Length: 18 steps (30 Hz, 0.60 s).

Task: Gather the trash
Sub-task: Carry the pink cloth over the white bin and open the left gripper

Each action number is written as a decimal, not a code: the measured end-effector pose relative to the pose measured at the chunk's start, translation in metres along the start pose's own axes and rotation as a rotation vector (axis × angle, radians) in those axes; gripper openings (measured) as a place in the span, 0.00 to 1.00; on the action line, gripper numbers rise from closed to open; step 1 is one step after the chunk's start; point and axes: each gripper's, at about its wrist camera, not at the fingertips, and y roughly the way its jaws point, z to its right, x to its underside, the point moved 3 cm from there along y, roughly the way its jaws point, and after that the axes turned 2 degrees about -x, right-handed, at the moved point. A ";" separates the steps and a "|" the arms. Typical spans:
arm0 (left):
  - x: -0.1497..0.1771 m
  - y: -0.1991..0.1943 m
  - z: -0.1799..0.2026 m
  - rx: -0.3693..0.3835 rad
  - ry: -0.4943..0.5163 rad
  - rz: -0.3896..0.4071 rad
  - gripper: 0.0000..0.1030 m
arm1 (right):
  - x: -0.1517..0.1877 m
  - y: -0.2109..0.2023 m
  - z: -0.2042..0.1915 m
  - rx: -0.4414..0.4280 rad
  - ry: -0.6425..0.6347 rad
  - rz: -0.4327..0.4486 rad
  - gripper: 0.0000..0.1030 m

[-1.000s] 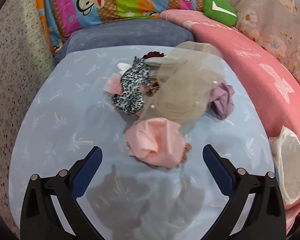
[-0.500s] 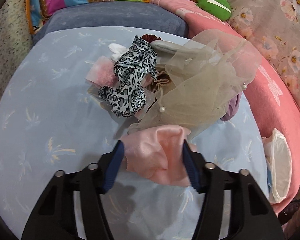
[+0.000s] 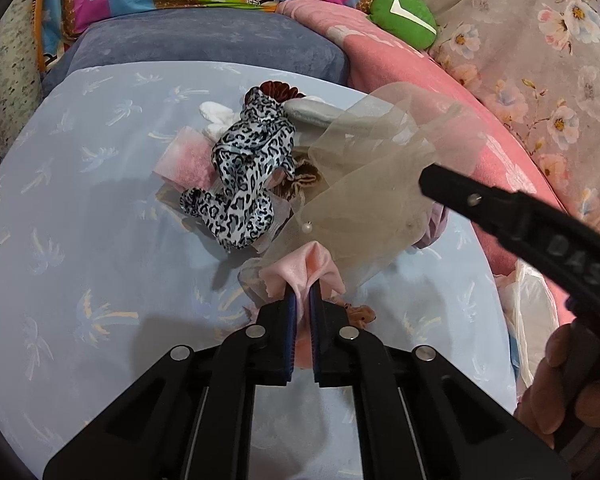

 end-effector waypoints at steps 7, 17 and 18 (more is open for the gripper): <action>-0.012 -0.019 0.011 0.012 0.027 0.045 0.04 | -0.013 -0.039 0.007 -0.007 0.021 0.105 0.01; -0.030 -0.049 0.067 0.058 0.116 0.132 0.04 | -0.042 -0.148 0.045 0.036 0.035 0.309 0.00; -0.032 -0.051 0.074 0.063 0.127 0.137 0.04 | -0.045 -0.158 0.050 0.044 0.038 0.327 0.00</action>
